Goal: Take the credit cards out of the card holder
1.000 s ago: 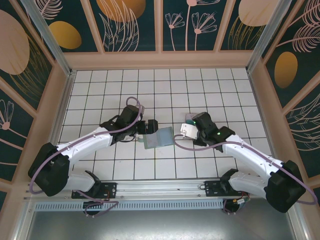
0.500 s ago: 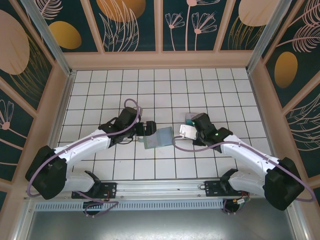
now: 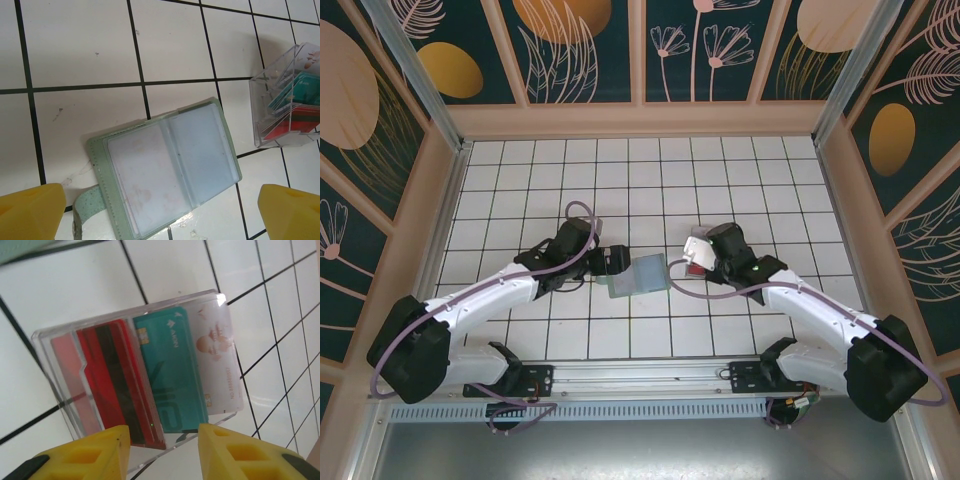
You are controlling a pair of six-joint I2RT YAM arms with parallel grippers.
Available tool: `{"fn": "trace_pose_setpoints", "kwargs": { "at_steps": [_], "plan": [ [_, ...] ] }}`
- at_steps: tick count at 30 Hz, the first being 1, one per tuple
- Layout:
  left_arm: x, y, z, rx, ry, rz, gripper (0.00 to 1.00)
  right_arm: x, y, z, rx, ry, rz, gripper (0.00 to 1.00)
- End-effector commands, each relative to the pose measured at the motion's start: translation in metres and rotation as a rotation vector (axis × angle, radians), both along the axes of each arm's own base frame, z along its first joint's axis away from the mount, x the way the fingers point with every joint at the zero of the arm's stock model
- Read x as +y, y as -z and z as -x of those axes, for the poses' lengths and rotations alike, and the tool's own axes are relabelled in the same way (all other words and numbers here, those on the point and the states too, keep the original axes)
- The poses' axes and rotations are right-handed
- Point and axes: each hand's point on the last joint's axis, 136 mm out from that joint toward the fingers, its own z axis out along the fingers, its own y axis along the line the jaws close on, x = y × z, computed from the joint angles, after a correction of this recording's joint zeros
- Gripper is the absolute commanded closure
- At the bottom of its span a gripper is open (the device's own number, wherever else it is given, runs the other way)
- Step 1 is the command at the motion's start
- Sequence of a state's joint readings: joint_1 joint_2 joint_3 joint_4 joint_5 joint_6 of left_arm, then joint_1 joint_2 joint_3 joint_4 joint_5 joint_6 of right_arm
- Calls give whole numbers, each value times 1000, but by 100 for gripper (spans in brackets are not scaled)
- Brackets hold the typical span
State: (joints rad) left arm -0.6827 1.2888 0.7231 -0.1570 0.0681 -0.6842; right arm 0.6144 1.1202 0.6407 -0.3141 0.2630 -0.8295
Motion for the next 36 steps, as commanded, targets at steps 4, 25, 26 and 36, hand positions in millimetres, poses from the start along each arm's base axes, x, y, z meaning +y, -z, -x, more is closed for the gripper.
{"fn": "trace_pose_setpoints", "kwargs": {
  "at_steps": [4,25,26,36],
  "plan": [
    [7,2,0,-7,-42,-2,1,43,-61,-17,43,163,-418,72],
    [-12,25,17,140,-19,108,57,134,30,11,642,760,-897,100],
    [-12,29,16,149,-23,100,57,132,40,12,649,788,-874,100],
    [-16,48,15,199,-9,60,58,105,82,13,582,940,-751,100]
  ]
}}
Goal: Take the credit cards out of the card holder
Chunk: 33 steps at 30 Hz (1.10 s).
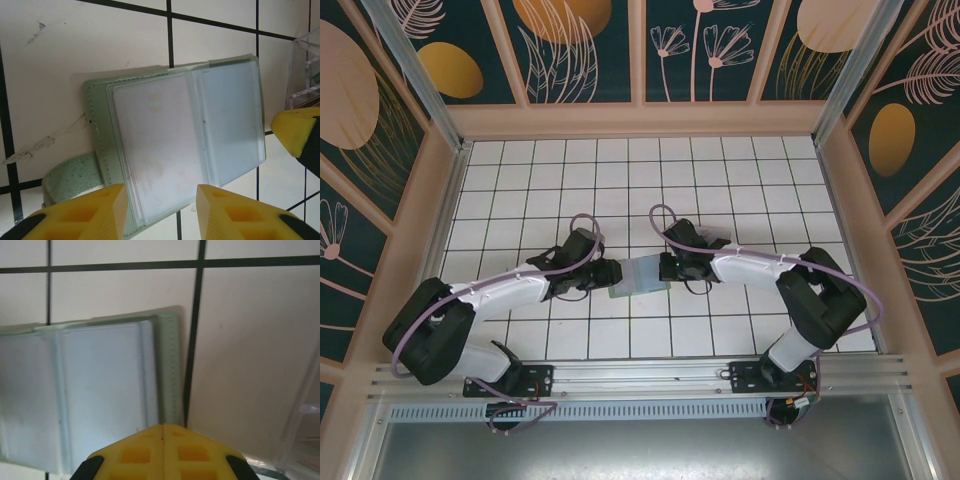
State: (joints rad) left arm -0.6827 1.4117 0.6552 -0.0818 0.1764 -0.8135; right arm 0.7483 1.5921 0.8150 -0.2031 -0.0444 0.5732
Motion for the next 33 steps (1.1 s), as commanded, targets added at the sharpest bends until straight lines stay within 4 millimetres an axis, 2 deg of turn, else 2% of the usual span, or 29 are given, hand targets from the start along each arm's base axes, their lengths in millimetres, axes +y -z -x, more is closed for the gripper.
{"fn": "trace_pose_setpoints", "kwargs": {
  "at_steps": [1,5,11,22,33],
  "plan": [
    [-9,-4,-4,-2,21,12,58,-11,11,-2,-6,55,55,100],
    [-9,3,-3,12,27,-1,58,-13,21,1,8,51,78,100],
    [-9,11,-1,28,41,-12,58,-5,31,6,28,26,94,100],
    [-13,12,-1,29,58,5,60,-3,37,11,48,18,106,100],
    [-13,25,3,64,70,-12,60,-2,39,13,54,20,105,100]
  ]
}}
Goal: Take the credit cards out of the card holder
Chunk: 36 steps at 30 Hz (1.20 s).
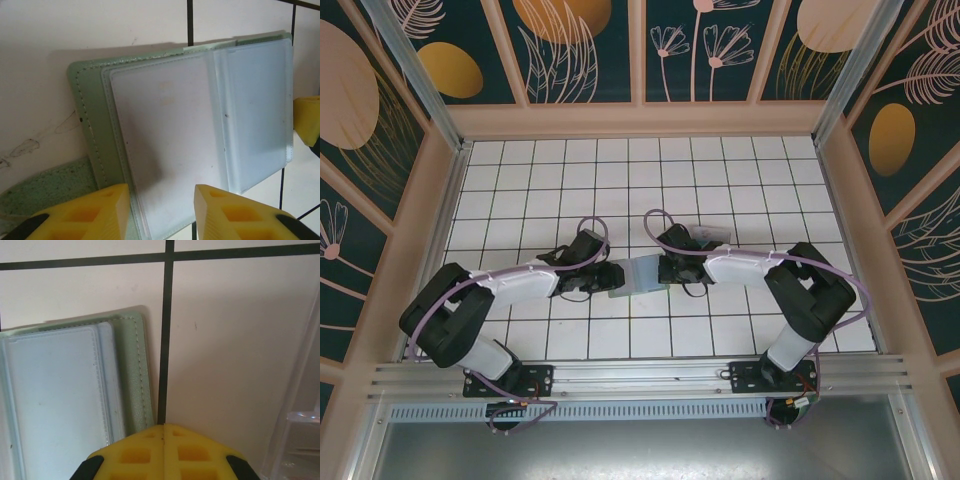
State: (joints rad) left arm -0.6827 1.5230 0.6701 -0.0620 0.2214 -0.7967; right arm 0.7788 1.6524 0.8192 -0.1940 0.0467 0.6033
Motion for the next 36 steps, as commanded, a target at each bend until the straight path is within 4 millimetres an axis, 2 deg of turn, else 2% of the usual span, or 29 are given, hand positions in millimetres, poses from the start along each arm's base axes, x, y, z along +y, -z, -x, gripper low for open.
{"fn": "trace_pose_setpoints", "kwargs": {
  "at_steps": [1,11,19,27,36],
  "plan": [
    [-8,-2,-2,-9,33,18,60,3,21,14,67,-15,22,100],
    [-15,-3,-1,-10,57,54,60,2,25,16,75,-14,28,100],
    [-26,-9,-3,-21,83,94,54,3,26,16,78,-14,31,100],
    [-33,-9,-4,-16,103,100,52,3,26,17,79,-17,33,100],
    [-58,-20,-15,-41,142,150,52,3,26,16,78,-4,23,100]
  ]
}}
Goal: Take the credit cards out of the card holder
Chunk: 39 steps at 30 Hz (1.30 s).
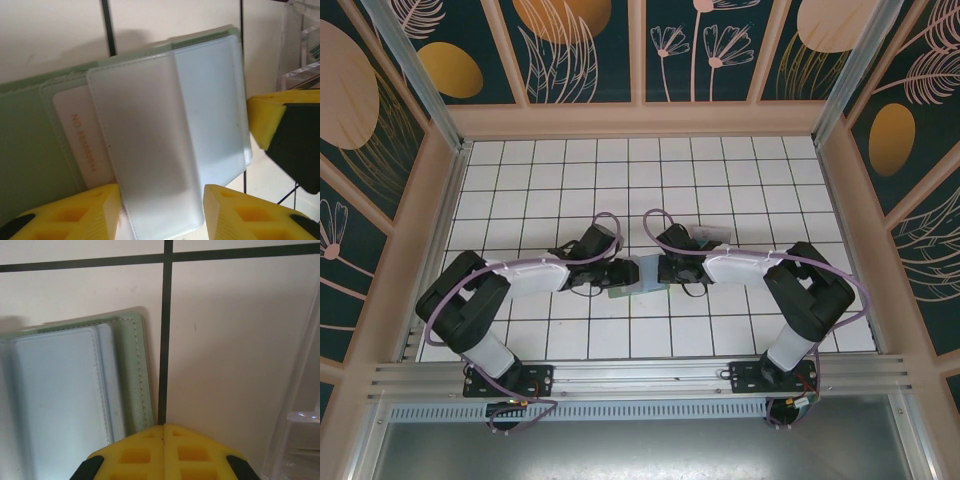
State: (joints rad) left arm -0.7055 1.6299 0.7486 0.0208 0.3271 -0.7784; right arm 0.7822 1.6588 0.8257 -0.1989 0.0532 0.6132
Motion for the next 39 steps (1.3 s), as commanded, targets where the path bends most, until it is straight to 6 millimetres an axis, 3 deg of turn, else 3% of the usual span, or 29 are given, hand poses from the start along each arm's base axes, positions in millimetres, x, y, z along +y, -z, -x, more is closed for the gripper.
{"fn": "trace_pose_setpoints", "kwargs": {
  "at_steps": [1,7,17,21,30,34,39],
  "plan": [
    [-22,-17,-9,-47,47,62,52,3,25,16,75,-11,18,100],
    [-38,-33,-11,-70,80,113,55,2,25,16,91,-1,-5,100],
    [-26,-60,-8,-130,59,110,57,-3,20,10,100,31,-47,100],
    [-3,-53,-10,-154,-8,18,60,2,9,6,73,20,-74,100],
    [53,-21,-8,-129,-126,-132,84,32,-48,-8,-41,-41,-237,96],
    [59,-5,-3,-101,-123,-152,90,52,-61,-7,-40,-83,-301,95],
    [55,1,0,-84,-117,-130,91,73,-57,0,-9,-132,-328,95]
  ]
}}
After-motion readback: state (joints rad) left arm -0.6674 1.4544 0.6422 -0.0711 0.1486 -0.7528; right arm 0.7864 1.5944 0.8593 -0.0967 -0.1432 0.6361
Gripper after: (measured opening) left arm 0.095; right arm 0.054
